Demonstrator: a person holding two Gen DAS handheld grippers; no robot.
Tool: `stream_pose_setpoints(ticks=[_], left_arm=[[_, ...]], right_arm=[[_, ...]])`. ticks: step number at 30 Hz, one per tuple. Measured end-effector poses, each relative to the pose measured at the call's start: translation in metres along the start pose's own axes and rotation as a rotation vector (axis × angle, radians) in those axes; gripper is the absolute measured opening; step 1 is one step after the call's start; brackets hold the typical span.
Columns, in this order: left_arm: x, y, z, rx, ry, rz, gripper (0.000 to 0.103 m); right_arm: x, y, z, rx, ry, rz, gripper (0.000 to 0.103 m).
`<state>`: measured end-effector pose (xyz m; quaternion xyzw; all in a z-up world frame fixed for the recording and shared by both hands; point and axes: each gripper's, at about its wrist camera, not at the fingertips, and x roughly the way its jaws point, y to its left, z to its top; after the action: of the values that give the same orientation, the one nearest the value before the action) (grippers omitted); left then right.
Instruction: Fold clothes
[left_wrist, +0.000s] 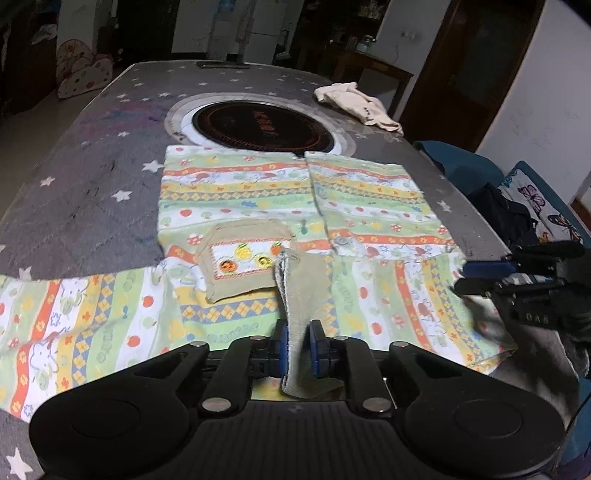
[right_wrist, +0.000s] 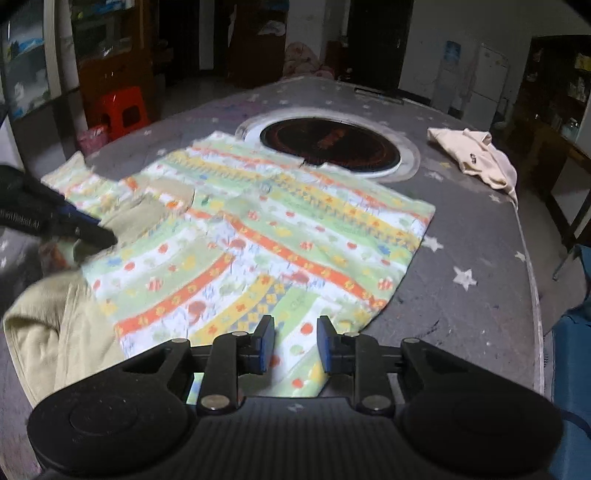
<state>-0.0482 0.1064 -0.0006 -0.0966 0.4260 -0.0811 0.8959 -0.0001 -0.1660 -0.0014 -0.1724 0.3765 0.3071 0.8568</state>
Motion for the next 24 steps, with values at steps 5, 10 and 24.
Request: stream_pose_setpoints(ticks=[5, 10, 24], left_arm=[[-0.007, 0.005, -0.003, -0.004, -0.007, 0.009, 0.016], [-0.009, 0.011, -0.007, -0.019, -0.011, 0.012, 0.018], [-0.053, 0.049, -0.017, -0.111, -0.119, 0.107, 0.024]], right_arm=[[-0.008, 0.005, -0.001, 0.001, -0.008, 0.004, 0.025], [-0.013, 0.016, -0.007, -0.025, -0.005, 0.031, 0.030], [-0.001, 0.049, 0.003, -0.065, -0.023, 0.107, 0.043]])
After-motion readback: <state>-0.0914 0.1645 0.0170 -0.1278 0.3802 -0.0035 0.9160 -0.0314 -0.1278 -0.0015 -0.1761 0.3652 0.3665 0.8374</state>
